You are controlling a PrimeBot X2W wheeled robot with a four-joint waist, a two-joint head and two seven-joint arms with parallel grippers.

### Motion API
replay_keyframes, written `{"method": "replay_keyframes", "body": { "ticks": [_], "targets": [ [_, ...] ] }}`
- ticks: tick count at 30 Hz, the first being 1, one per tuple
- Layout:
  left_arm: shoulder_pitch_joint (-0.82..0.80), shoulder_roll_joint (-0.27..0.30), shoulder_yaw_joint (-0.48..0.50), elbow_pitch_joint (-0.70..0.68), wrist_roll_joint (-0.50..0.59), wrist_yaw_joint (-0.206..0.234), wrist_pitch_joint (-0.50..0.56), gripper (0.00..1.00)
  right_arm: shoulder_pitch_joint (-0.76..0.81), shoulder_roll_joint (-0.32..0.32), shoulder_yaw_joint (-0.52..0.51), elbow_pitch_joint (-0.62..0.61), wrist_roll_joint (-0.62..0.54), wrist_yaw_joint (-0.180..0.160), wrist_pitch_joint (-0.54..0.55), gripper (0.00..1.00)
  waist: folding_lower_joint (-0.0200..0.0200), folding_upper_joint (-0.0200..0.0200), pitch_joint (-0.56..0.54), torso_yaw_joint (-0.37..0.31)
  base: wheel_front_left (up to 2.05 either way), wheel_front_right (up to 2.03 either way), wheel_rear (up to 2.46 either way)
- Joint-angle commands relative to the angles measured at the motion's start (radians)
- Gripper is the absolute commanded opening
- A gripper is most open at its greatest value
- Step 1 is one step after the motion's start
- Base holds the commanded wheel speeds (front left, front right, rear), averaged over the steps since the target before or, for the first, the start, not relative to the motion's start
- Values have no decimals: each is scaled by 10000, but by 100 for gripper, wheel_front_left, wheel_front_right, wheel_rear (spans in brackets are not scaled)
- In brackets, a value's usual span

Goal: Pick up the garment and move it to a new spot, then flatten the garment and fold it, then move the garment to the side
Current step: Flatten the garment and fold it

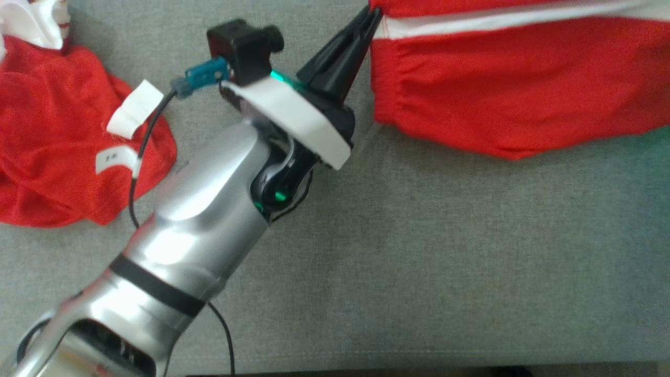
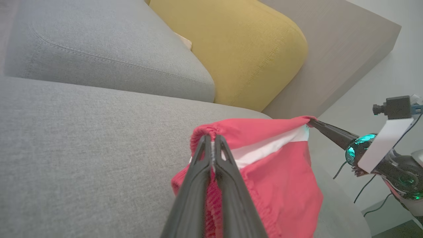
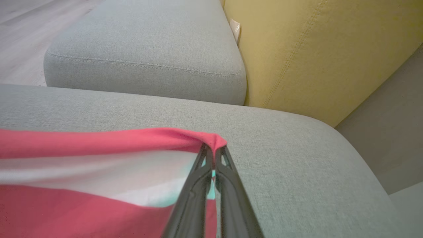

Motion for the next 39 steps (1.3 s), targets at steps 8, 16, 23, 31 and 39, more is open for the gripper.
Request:
{"method": "replay_keyframes", "body": {
  "ticks": [8,16,23,31,39],
  "targets": [
    [-1374,26,-389,702,-272,-61,-45,0,-1497,-659,840,1483,-28,67,-195,0,0,0,456,30,0,0,0],
    [-1425,-27,-94,965,241,-61,-49,100,-1917,-631,1460,2279,141,67,-1932,100,0,0,377,-15,0,0,0],
    [-116,70,1364,213,2104,289,-50,100,-516,404,1208,1886,872,67,-2440,100,0,0,-380,-54,0,0,0],
    [3348,-9,3671,-2447,4763,1172,-50,100,750,888,-193,2308,813,67,-2027,100,0,0,-1312,365,0,0,0],
    [5374,-329,4696,-4213,5937,1224,-51,100,436,404,-1268,3714,350,67,-1505,100,0,0,-1509,1169,0,0,0]
  ]
}}
